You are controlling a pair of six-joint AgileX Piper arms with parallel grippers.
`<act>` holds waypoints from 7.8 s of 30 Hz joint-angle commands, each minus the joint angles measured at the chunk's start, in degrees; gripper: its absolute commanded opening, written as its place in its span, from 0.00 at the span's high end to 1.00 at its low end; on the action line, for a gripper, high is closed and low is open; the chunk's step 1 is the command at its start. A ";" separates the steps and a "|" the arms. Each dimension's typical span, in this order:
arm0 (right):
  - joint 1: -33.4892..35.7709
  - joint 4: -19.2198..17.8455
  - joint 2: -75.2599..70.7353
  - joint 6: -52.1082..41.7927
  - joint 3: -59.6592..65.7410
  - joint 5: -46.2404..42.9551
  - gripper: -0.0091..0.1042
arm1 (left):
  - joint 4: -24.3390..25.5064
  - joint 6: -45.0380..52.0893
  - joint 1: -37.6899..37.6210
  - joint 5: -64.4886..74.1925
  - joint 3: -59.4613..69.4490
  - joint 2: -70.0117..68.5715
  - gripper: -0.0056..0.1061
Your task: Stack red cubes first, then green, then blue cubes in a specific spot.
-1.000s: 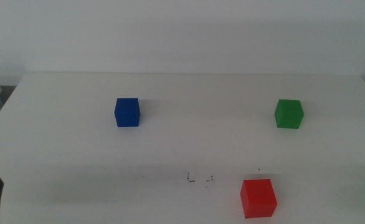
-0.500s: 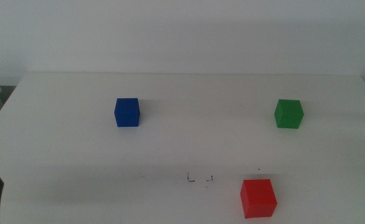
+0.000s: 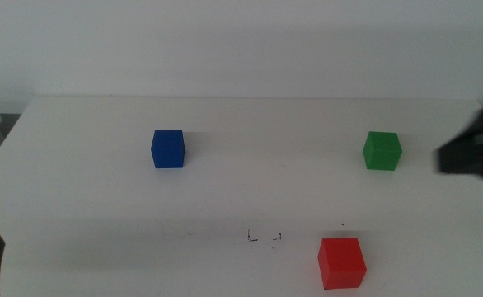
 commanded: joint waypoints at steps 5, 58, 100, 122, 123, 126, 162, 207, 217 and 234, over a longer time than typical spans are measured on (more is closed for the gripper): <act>14.61 -1.18 10.44 3.75 -1.64 -1.73 0.10 | 0.05 -0.62 -0.17 -0.27 0.05 -0.21 0.11; 15.68 -10.52 42.07 25.43 3.72 -15.20 0.10 | 0.05 -0.62 -0.17 -0.27 0.05 -0.21 0.11; 21.82 -12.90 61.75 26.46 -39.39 5.11 0.72 | 1.06 -0.62 -0.17 -0.27 0.05 -0.21 0.11; 21.33 -14.07 67.07 31.47 -37.14 5.11 0.72 | 1.06 -0.62 -0.17 -0.27 0.05 -0.21 0.11; 21.33 -14.07 67.07 31.54 -37.14 5.11 0.72 | 1.06 -0.62 -0.17 -0.27 0.05 -0.21 0.11; 21.33 -13.97 67.70 32.30 -37.14 5.11 0.72 | 1.06 -0.62 -0.17 -0.27 0.05 -0.21 0.11; 18.87 -18.45 53.02 21.71 -37.14 1.49 0.20 | 1.06 -0.62 -0.17 -0.27 0.05 -0.21 0.11; -13.06 -8.36 70.73 -0.09 -41.84 -7.93 0.19 | 1.06 -0.62 -0.17 -0.27 0.05 -0.21 0.11; -13.06 -8.36 71.75 -0.09 -41.74 -5.72 0.45 | 1.06 -0.62 -0.17 -0.27 0.05 -0.21 0.11; -0.53 -13.11 55.94 8.13 -41.62 5.11 0.83 | 3.67 -0.62 -0.17 -0.27 0.05 -0.21 0.11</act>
